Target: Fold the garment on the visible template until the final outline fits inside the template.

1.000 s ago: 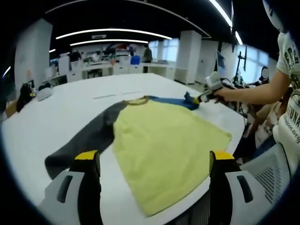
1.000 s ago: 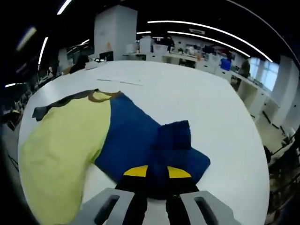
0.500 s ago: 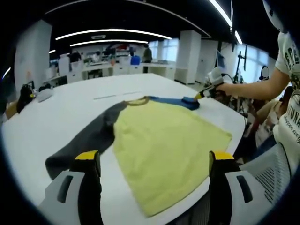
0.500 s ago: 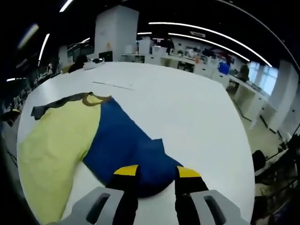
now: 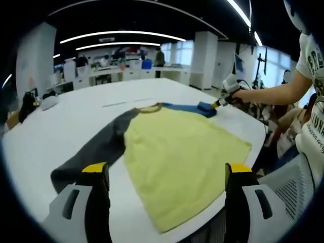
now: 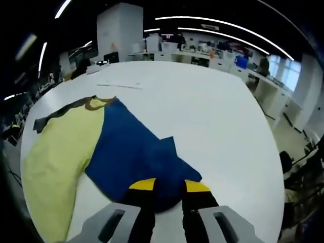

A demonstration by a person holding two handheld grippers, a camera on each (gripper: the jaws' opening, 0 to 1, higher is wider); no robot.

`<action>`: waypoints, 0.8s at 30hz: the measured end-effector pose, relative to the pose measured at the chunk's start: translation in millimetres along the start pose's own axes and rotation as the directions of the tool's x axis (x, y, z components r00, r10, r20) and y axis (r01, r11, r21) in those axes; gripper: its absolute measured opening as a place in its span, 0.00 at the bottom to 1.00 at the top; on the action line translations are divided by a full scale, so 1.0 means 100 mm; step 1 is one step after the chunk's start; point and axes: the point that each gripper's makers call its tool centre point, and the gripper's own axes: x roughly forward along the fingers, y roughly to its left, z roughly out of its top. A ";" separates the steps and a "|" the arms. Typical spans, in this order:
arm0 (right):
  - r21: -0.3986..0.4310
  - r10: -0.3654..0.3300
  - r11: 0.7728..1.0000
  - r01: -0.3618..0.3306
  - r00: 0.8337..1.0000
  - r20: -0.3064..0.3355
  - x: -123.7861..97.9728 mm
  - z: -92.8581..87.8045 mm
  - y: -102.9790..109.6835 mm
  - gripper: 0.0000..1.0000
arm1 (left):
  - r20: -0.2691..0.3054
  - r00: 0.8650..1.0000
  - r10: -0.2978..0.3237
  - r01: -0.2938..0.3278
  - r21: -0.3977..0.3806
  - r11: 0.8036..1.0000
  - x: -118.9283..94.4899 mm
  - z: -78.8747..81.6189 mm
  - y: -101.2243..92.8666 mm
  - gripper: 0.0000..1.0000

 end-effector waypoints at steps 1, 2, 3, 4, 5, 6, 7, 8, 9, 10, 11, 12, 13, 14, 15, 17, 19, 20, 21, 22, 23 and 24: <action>-0.004 0.001 1.000 -0.001 1.000 -0.001 0.00 0.00 0.00 0.07 | 0.000 1.000 0.000 0.000 0.000 1.000 0.00 0.00 0.00 0.91; -0.004 0.004 1.000 -0.004 1.000 -0.002 -0.01 0.00 -0.01 0.05 | 0.000 1.000 0.001 -0.001 -0.001 1.000 0.00 0.00 0.00 0.91; 0.004 0.011 1.000 -0.011 1.000 -0.009 0.00 -0.01 -0.01 0.04 | -0.001 1.000 0.002 -0.002 -0.002 1.000 0.00 0.00 0.00 0.91; 0.005 0.017 1.000 -0.017 1.000 -0.014 -0.01 -0.03 0.02 0.03 | -0.001 1.000 0.002 -0.002 -0.002 1.000 0.00 0.00 0.00 0.91; 0.006 0.021 1.000 -0.021 1.000 -0.019 -0.01 -0.04 0.02 0.02 | -0.002 1.000 0.002 -0.002 -0.001 1.000 0.00 0.00 0.00 0.90; 0.006 0.023 1.000 -0.023 1.000 -0.020 -0.02 -0.05 0.01 0.01 | -0.002 1.000 0.001 -0.001 0.000 1.000 0.00 0.00 0.00 0.90; 0.005 0.027 1.000 -0.027 0.999 -0.021 -0.03 -0.06 0.03 0.00 | -0.001 1.000 0.001 -0.001 0.000 1.000 0.00 0.00 0.00 0.90; 0.003 0.029 1.000 -0.029 0.999 -0.019 -0.05 -0.05 0.05 0.00 | 0.001 1.000 0.001 -0.001 0.001 1.000 0.00 0.01 0.00 0.90; 0.000 0.028 1.000 -0.028 0.999 -0.015 -0.07 -0.05 0.07 0.00 | 0.001 1.000 0.001 -0.001 0.001 1.000 0.00 0.01 0.00 0.90; -0.009 0.027 1.000 -0.027 1.000 -0.009 -0.10 -0.03 0.08 0.00 | 0.002 1.000 0.002 -0.002 0.002 1.000 0.00 0.01 0.00 0.90; -0.015 0.026 1.000 -0.027 1.000 -0.006 -0.10 -0.03 0.07 0.00 | 0.001 1.000 0.000 0.000 0.002 1.000 0.00 0.01 0.00 0.90; -0.018 0.022 1.000 -0.022 1.000 0.003 -0.11 -0.01 0.06 0.00 | 0.000 1.000 0.000 0.000 0.002 1.000 0.00 0.01 0.00 0.90; -0.020 0.022 1.000 -0.022 1.000 0.007 -0.13 0.01 0.05 0.00 | -0.001 1.000 -0.001 0.001 0.005 1.000 0.00 0.01 -0.01 0.90; -0.022 0.021 1.000 -0.021 1.000 0.010 -0.16 0.03 0.05 0.00 | 0.000 1.000 -0.002 0.002 0.007 1.000 0.00 0.01 -0.01 0.90; -0.023 0.018 1.000 -0.017 1.000 0.016 -0.19 0.04 0.02 0.00 | 0.001 1.000 -0.003 0.003 0.008 1.000 0.01 0.02 0.00 0.90; -0.028 0.010 1.000 -0.010 1.000 0.019 -0.22 0.05 -0.03 0.00 | 0.005 1.000 -0.004 0.004 0.012 1.000 0.01 0.03 -0.01 0.90; -0.031 -0.002 1.000 0.002 1.000 0.023 -0.27 0.07 -0.07 0.00 | 0.008 1.000 -0.006 0.006 0.014 1.000 0.01 0.04 -0.01 0.90; -0.029 -0.011 1.000 0.012 1.000 0.027 -0.32 0.07 -0.09 0.00 | 0.009 1.000 -0.007 0.006 0.015 1.000 0.01 0.05 -0.01 0.90; -0.027 -0.016 0.999 0.017 0.999 0.030 -0.34 0.07 -0.12 0.00 | 0.010 1.000 -0.007 0.007 0.016 1.000 0.01 0.05 -0.01 0.90; -0.027 -0.024 0.999 0.025 0.999 0.029 -0.34 0.05 -0.16 0.00 | 0.010 1.000 -0.008 0.008 0.017 1.000 0.01 0.05 -0.02 0.91; -0.028 -0.033 0.999 0.034 0.999 0.030 -0.36 0.05 -0.19 0.00 | 0.010 1.000 -0.009 0.008 0.019 1.000 0.01 0.05 -0.02 0.91; -0.030 -0.040 0.999 0.041 0.999 0.029 -0.38 0.06 -0.22 0.00 | 0.009 1.000 -0.009 0.009 0.021 1.000 0.02 0.05 -0.03 0.91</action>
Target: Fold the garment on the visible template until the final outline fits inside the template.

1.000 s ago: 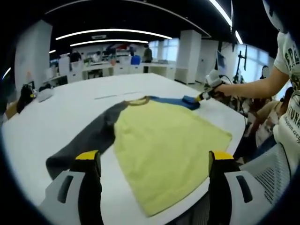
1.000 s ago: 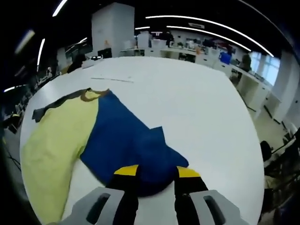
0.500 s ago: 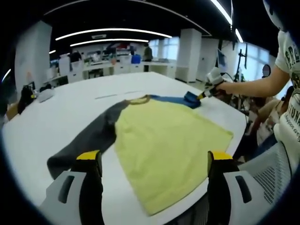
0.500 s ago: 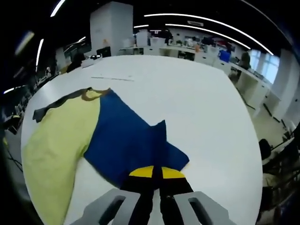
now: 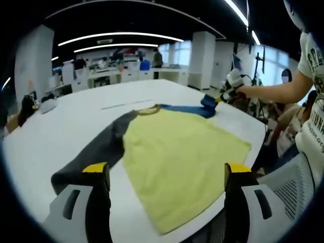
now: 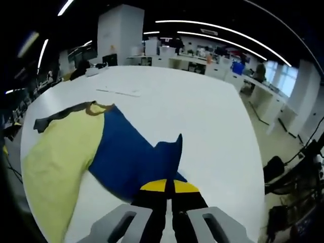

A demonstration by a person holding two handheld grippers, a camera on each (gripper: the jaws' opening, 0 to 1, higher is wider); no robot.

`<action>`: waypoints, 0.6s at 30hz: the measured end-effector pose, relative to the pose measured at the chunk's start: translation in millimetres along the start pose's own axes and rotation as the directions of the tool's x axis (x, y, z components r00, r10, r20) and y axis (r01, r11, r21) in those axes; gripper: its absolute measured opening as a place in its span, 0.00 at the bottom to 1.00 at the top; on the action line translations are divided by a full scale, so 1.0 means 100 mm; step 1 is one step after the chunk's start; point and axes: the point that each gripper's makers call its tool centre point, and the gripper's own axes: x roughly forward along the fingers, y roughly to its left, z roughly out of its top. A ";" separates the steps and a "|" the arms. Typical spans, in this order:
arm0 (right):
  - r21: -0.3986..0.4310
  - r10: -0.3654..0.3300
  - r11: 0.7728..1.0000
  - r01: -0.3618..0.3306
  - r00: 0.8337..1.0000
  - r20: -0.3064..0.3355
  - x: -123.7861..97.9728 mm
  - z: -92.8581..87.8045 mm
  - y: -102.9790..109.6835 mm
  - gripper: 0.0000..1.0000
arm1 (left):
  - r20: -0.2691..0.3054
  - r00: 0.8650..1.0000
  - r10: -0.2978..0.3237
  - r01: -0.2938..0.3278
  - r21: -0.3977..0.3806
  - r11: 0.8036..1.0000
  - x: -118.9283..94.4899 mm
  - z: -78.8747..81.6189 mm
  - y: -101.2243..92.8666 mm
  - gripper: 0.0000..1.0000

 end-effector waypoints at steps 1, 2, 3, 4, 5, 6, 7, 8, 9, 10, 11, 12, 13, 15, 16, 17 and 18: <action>-0.003 -0.005 1.000 0.005 1.000 -0.003 -0.02 0.00 -0.03 0.00 | 0.000 1.000 0.000 0.000 0.001 1.000 0.00 0.00 0.01 0.91; -0.001 -0.013 1.000 0.013 1.000 -0.004 -0.04 0.01 -0.05 0.00 | 0.001 1.000 -0.001 0.001 0.002 1.000 0.00 0.00 0.01 0.91; 0.000 -0.020 1.000 0.020 1.000 -0.005 -0.07 0.00 -0.07 0.00 | 0.002 1.000 -0.001 0.001 0.003 1.000 0.00 0.00 0.01 0.91; 0.001 -0.025 1.000 0.025 1.000 -0.006 -0.09 -0.01 -0.09 0.00 | 0.006 1.000 -0.002 0.002 0.003 1.000 0.00 0.01 0.00 0.91; 0.002 -0.032 0.999 0.033 0.999 -0.007 -0.11 -0.02 -0.11 0.00 | 0.008 1.000 -0.003 0.003 0.002 1.000 0.00 0.02 0.00 0.91; 0.002 -0.039 0.999 0.039 0.999 -0.010 -0.14 -0.04 -0.10 0.00 | 0.010 1.000 -0.003 0.003 0.002 1.000 0.00 0.02 0.00 0.91; 0.003 -0.047 0.999 0.047 0.999 -0.015 -0.16 -0.06 -0.14 0.00 | 0.011 1.000 -0.003 0.003 0.003 1.000 0.00 0.03 0.00 0.91; 0.005 -0.052 0.999 0.052 0.999 -0.018 -0.15 -0.07 -0.20 0.00 | 0.011 1.000 -0.004 0.004 0.003 1.000 -0.01 0.03 0.00 0.91; 0.008 -0.057 0.998 0.058 0.998 -0.022 -0.16 -0.09 -0.23 0.00 | 0.011 1.000 -0.004 0.004 0.003 1.000 -0.01 0.03 -0.01 0.91; 0.012 -0.069 0.998 0.069 0.997 -0.029 -0.16 -0.09 -0.23 0.00 | 0.011 1.000 -0.004 0.004 0.003 1.000 -0.01 0.03 -0.01 0.91; 0.020 -0.082 0.996 0.083 0.996 -0.037 -0.17 -0.11 -0.28 0.00 | 0.011 1.000 -0.003 0.003 0.005 1.000 -0.01 0.03 -0.01 0.91; 0.031 -0.089 0.995 0.091 0.995 -0.042 -0.19 -0.13 -0.31 0.00 | 0.011 1.000 -0.003 0.003 0.007 1.000 -0.01 0.03 -0.01 0.91; 0.045 -0.094 0.994 0.096 0.995 -0.043 -0.20 -0.14 -0.33 0.00 | 0.011 1.000 -0.004 0.004 0.008 1.000 -0.01 0.03 -0.01 0.91; 0.056 -0.109 0.992 0.112 0.993 -0.048 -0.22 -0.18 -0.45 0.00 | 0.011 1.000 -0.003 0.003 0.011 1.000 0.00 0.03 -0.01 0.91; 0.060 -0.130 0.989 0.134 0.990 -0.062 -0.25 -0.23 -0.51 0.00 | 0.011 1.000 -0.003 0.003 0.011 1.000 0.00 0.03 -0.01 0.91; 0.058 -0.140 0.988 0.144 0.988 -0.066 -0.27 -0.24 -0.54 0.00 | 0.012 1.000 -0.001 0.001 0.011 1.000 0.00 0.03 0.00 0.91; 0.065 -0.147 0.986 0.152 0.987 -0.072 -0.29 -0.27 -0.58 0.00 | 0.013 1.000 0.000 -0.001 0.012 1.000 0.00 0.03 0.00 0.91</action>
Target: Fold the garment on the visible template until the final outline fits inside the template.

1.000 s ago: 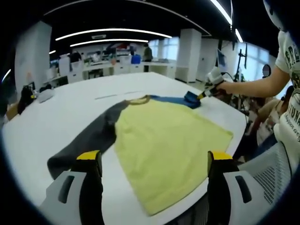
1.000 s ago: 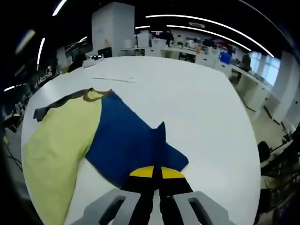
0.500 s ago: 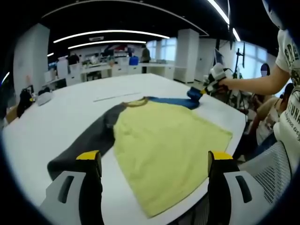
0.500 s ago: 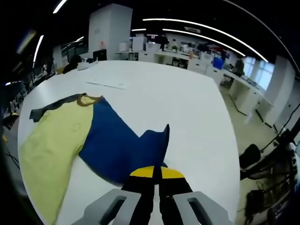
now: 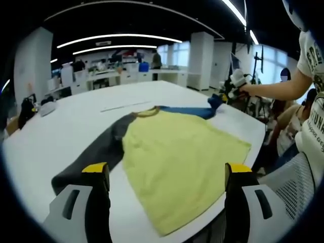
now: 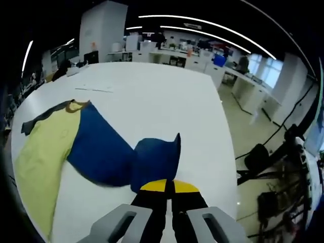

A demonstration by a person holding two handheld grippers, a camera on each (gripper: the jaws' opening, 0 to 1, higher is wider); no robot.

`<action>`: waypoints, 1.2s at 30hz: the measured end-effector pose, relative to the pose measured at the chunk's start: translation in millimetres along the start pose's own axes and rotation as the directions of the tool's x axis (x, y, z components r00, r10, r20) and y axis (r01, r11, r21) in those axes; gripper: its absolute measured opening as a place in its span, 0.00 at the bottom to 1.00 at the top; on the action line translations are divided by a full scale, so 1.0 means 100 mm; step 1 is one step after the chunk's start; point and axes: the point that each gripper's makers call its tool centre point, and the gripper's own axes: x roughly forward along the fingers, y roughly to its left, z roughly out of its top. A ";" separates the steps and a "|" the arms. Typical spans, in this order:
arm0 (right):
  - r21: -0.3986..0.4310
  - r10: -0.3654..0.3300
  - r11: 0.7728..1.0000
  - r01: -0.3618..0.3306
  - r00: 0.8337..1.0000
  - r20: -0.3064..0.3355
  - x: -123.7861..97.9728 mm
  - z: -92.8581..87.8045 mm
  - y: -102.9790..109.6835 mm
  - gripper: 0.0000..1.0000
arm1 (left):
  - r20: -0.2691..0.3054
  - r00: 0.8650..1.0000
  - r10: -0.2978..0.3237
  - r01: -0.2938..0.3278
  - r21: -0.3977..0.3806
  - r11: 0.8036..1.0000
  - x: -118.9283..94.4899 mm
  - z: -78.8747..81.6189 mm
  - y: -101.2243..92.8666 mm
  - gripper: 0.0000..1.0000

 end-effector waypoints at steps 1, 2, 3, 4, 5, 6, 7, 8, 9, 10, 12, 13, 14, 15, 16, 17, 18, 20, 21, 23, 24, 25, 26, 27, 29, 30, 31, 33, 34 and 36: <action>0.020 -0.002 1.000 0.002 1.000 -0.004 -0.01 -0.02 -0.02 0.00 | -0.001 1.000 0.008 -0.008 -0.001 1.000 -0.01 0.00 0.01 0.92; 0.051 -0.002 0.999 0.002 1.000 -0.004 -0.02 -0.03 -0.03 0.00 | -0.002 1.000 0.012 -0.012 0.000 1.000 -0.01 0.00 0.01 0.92; 0.087 -0.001 0.996 0.001 1.000 -0.001 -0.03 -0.05 -0.07 0.00 | -0.002 1.000 0.011 -0.011 -0.002 1.000 -0.01 0.00 0.01 0.92; 0.087 -0.004 0.996 0.004 1.000 -0.001 -0.03 -0.06 -0.12 0.00 | -0.002 1.000 0.010 -0.010 -0.003 1.000 -0.02 0.00 0.00 0.92; 0.089 -0.008 0.996 0.009 1.000 -0.005 -0.03 -0.08 -0.16 0.00 | -0.003 1.000 0.012 -0.012 -0.002 1.000 -0.02 0.00 0.00 0.92; 0.092 -0.015 0.996 0.016 1.000 -0.013 -0.02 -0.11 -0.21 0.00 | -0.003 1.000 0.013 -0.013 0.002 1.000 -0.02 0.00 -0.01 0.93; 0.094 -0.019 0.995 0.021 1.000 -0.021 -0.02 -0.14 -0.25 0.00 | -0.004 1.000 0.012 -0.012 0.002 1.000 -0.02 0.00 -0.01 0.92; 0.103 -0.025 0.994 0.028 0.999 -0.035 0.00 -0.18 -0.34 0.00 | -0.003 1.000 0.013 -0.013 0.001 1.000 -0.02 0.00 -0.01 0.93; 0.110 -0.029 0.993 0.033 0.999 -0.046 -0.01 -0.21 -0.36 0.00 | -0.003 1.000 0.013 -0.013 0.002 1.000 -0.02 0.00 0.00 0.93; 0.120 -0.036 0.992 0.042 0.998 -0.057 0.00 -0.25 -0.32 0.00 | -0.003 1.000 0.014 -0.014 0.002 1.000 -0.02 0.01 0.00 0.93; 0.120 -0.035 0.992 0.043 0.997 -0.067 -0.02 -0.31 -0.28 0.00 | -0.002 1.000 0.015 -0.015 0.002 1.000 -0.02 0.01 0.00 0.93; 0.121 -0.037 0.992 0.046 0.997 -0.073 -0.05 -0.34 -0.26 0.00 | -0.002 1.000 0.016 -0.016 0.003 1.000 -0.01 0.01 0.00 0.93; 0.121 -0.041 0.991 0.051 0.996 -0.082 -0.08 -0.38 -0.24 0.00 | -0.001 1.000 0.017 -0.017 0.004 1.000 -0.01 0.02 0.00 0.94; 0.119 -0.040 0.991 0.053 0.994 -0.105 -0.06 -0.44 -0.27 0.00 | -0.001 1.000 0.017 -0.017 0.005 1.000 -0.01 0.02 0.00 0.94; 0.125 -0.044 0.990 0.058 0.992 -0.117 -0.04 -0.48 -0.30 0.00 | -0.001 1.000 0.017 -0.017 0.005 1.000 -0.01 0.03 0.00 0.94; 0.134 -0.045 0.989 0.062 0.991 -0.128 -0.02 -0.51 -0.34 0.00 | 0.000 1.000 0.018 -0.018 0.006 1.000 -0.01 0.03 0.00 0.94; 0.140 -0.045 0.988 0.065 0.990 -0.136 -0.02 -0.54 -0.35 0.00 | 0.001 1.000 0.018 -0.018 0.007 1.000 -0.01 0.03 0.00 0.94; 0.146 -0.044 0.987 0.066 0.988 -0.149 -0.01 -0.59 -0.35 0.00 | -0.001 1.000 0.016 -0.016 0.005 1.000 -0.01 0.02 -0.01 0.95; 0.144 -0.045 0.987 0.068 0.987 -0.156 -0.02 -0.62 -0.34 0.00 | -0.003 1.000 0.017 -0.017 0.006 1.000 -0.01 0.02 0.00 0.95; 0.143 -0.050 0.987 0.075 0.984 -0.172 -0.02 -0.67 -0.36 0.00 | -0.006 1.000 0.018 -0.018 0.005 1.000 -0.02 0.01 0.00 0.96; 0.145 -0.054 0.986 0.080 0.983 -0.177 0.00 -0.70 -0.37 0.00 | -0.005 1.000 0.019 -0.019 0.005 1.000 -0.02 0.01 0.00 0.96; 0.147 -0.055 0.986 0.081 0.982 -0.178 0.00 -0.72 -0.37 0.00 | -0.004 1.000 0.019 -0.019 0.006 1.000 -0.02 0.01 0.01 0.96; 0.149 -0.054 0.986 0.082 0.982 -0.180 0.01 -0.74 -0.36 0.00 | -0.002 1.000 0.019 -0.019 0.007 1.000 -0.02 0.01 0.01 0.97; 0.152 -0.055 0.985 0.084 0.981 -0.185 0.02 -0.76 -0.37 0.00 | -0.001 1.000 0.020 -0.020 0.007 1.000 -0.01 0.02 0.01 0.97; 0.164 -0.056 0.982 0.089 0.980 -0.193 0.05 -0.81 -0.38 0.00 | -0.001 1.000 0.018 -0.018 0.009 1.000 -0.01 0.02 0.01 0.97; 0.170 -0.056 0.981 0.089 0.980 -0.192 0.06 -0.83 -0.37 0.00 | -0.001 1.000 0.019 -0.019 0.011 1.000 -0.01 0.02 0.01 0.98; 0.172 -0.058 0.981 0.092 0.980 -0.192 0.05 -0.83 -0.37 0.00 | -0.001 1.000 0.020 -0.020 0.013 1.000 -0.01 0.02 0.01 0.98; 0.184 -0.066 0.978 0.099 0.982 -0.179 0.01 -0.82 -0.34 0.00 | -0.001 1.000 0.020 -0.020 0.013 1.000 -0.01 0.02 0.01 0.99; 0.193 -0.065 0.976 0.100 0.982 -0.180 -0.01 -0.83 -0.32 0.00 | -0.001 1.000 0.020 -0.020 0.013 1.000 -0.01 0.02 0.01 0.99; 0.205 -0.063 0.974 0.100 0.982 -0.179 -0.01 -0.84 -0.33 0.00 | -0.004 1.000 0.019 -0.019 0.012 1.000 -0.02 0.01 0.01 0.99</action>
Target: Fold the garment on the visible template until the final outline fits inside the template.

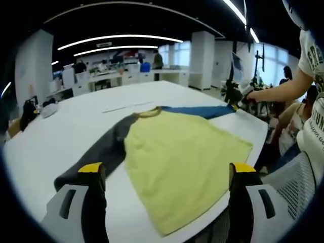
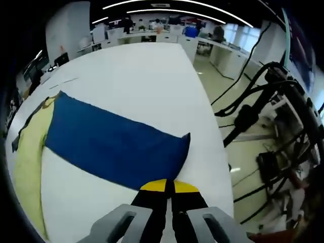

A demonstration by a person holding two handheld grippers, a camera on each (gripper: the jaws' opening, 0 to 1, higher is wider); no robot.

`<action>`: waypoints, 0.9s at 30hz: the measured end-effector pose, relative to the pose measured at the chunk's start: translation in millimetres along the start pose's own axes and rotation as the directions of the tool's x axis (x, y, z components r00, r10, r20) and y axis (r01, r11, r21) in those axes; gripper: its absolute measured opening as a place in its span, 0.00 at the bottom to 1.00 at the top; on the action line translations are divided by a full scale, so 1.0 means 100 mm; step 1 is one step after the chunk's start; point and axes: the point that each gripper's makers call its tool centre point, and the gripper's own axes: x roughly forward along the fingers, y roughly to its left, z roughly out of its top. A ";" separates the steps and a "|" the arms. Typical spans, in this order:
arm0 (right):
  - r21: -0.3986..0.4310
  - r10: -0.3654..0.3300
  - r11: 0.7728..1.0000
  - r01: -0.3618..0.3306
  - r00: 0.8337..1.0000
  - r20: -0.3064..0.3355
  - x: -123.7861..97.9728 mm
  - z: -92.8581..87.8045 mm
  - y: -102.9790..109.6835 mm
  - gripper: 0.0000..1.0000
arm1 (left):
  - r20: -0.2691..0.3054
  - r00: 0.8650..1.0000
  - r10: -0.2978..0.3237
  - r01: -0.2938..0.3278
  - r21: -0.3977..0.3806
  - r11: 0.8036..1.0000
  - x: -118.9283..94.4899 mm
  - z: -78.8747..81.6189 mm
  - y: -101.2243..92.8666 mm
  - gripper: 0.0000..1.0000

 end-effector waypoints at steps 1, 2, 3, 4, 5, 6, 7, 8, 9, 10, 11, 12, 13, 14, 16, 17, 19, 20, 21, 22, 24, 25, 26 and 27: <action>0.000 -0.004 1.000 0.004 1.000 0.001 -0.02 -0.01 0.01 0.00 | -0.001 1.000 0.000 0.000 0.000 1.000 0.00 0.00 0.00 0.99; 0.001 -0.005 1.000 0.005 1.000 0.002 -0.03 -0.02 0.01 0.00 | -0.002 1.000 -0.001 0.001 0.000 1.000 0.00 0.00 0.00 0.99; 0.008 -0.003 1.000 0.003 1.000 0.004 -0.04 -0.02 0.02 0.00 | -0.002 1.000 -0.001 0.001 -0.001 1.000 -0.01 -0.01 -0.01 0.99; 0.012 -0.002 1.000 0.002 1.000 0.005 -0.05 -0.02 0.02 0.00 | -0.004 1.000 -0.001 0.001 -0.001 1.000 -0.01 -0.01 -0.01 0.99; 0.015 -0.002 1.000 0.002 1.000 0.006 -0.07 -0.02 0.03 0.00 | -0.005 1.000 -0.001 0.001 0.000 1.000 -0.01 -0.02 -0.01 0.99; 0.018 0.000 1.000 0.000 1.000 0.005 -0.09 -0.03 0.05 0.00 | -0.005 1.000 -0.002 0.002 0.000 1.000 -0.01 -0.02 -0.01 0.99; 0.020 0.000 1.000 0.000 1.000 0.005 -0.09 -0.02 0.04 0.00 | -0.005 1.000 -0.003 0.003 0.000 1.000 -0.01 -0.02 -0.01 0.99; 0.018 -0.001 1.000 0.001 1.000 0.011 -0.10 -0.01 0.05 0.00 | -0.004 1.000 -0.003 0.003 0.001 1.000 -0.01 -0.02 -0.01 0.99; 0.018 -0.002 1.000 0.002 1.000 0.011 -0.11 0.00 0.04 0.00 | -0.004 1.000 -0.005 0.005 0.001 1.000 -0.01 -0.02 -0.01 0.99; 0.014 -0.005 1.000 0.004 1.000 0.017 -0.14 0.02 0.06 0.00 | -0.004 1.000 -0.005 0.005 0.002 1.000 -0.01 -0.01 -0.01 0.99; 0.011 -0.005 1.000 0.005 1.000 0.022 -0.14 0.03 0.05 0.00 | -0.004 1.000 -0.005 0.005 0.002 1.000 -0.01 -0.01 -0.01 0.99; 0.008 -0.007 1.000 0.007 1.000 0.030 -0.17 0.06 0.06 0.00 | -0.005 1.000 -0.005 0.005 0.002 1.000 -0.01 -0.01 -0.01 0.99; 0.008 -0.007 1.000 0.007 0.999 0.031 -0.18 0.07 0.06 0.00 | -0.006 1.000 -0.007 0.007 0.002 1.000 -0.01 -0.01 -0.02 0.99; 0.010 -0.005 1.000 0.004 0.999 0.033 -0.21 0.08 0.08 0.00 | -0.007 1.000 -0.009 0.009 0.004 1.000 -0.01 -0.01 -0.02 0.99; 0.015 -0.005 1.000 0.004 0.999 0.040 -0.22 0.11 0.07 0.00 | -0.006 1.000 -0.012 0.012 0.011 1.000 0.00 -0.01 -0.03 0.99; 0.014 -0.004 1.000 0.003 0.999 0.043 -0.24 0.13 0.07 0.00 | -0.007 1.000 -0.014 0.014 0.014 1.000 0.00 -0.01 -0.03 0.99; 0.013 -0.004 1.000 0.004 0.999 0.047 -0.26 0.17 0.07 0.00 | -0.009 1.000 -0.019 0.019 0.012 1.000 0.00 -0.01 -0.04 0.99; 0.014 -0.004 1.000 0.003 0.999 0.049 -0.26 0.19 0.07 0.00 | -0.010 1.000 -0.019 0.020 0.013 1.000 0.00 -0.02 -0.04 0.99; 0.021 -0.002 1.000 0.001 0.999 0.051 -0.28 0.20 0.09 0.00 | -0.010 1.000 -0.021 0.021 0.014 1.000 0.00 -0.02 -0.04 0.99; 0.031 -0.003 1.000 0.001 0.999 0.053 -0.30 0.22 0.10 0.00 | -0.009 1.000 -0.021 0.021 0.016 1.000 0.00 -0.02 -0.04 0.99; 0.044 0.011 0.999 -0.014 0.998 0.064 -0.28 0.29 0.10 0.00 | -0.006 1.000 -0.022 0.022 0.017 1.000 0.00 -0.01 -0.04 0.99; 0.044 0.018 0.999 -0.021 0.997 0.072 -0.27 0.32 0.11 0.00 | -0.005 1.000 -0.022 0.022 0.018 1.000 0.00 -0.01 -0.04 0.99; 0.040 0.022 0.999 -0.025 0.997 0.076 -0.26 0.36 0.12 0.00 | -0.005 1.000 -0.022 0.022 0.018 1.000 0.00 0.00 -0.04 0.99; 0.038 0.025 0.999 -0.028 0.996 0.080 -0.26 0.38 0.14 0.00 | -0.004 1.000 -0.022 0.022 0.019 1.000 0.00 0.00 -0.04 0.99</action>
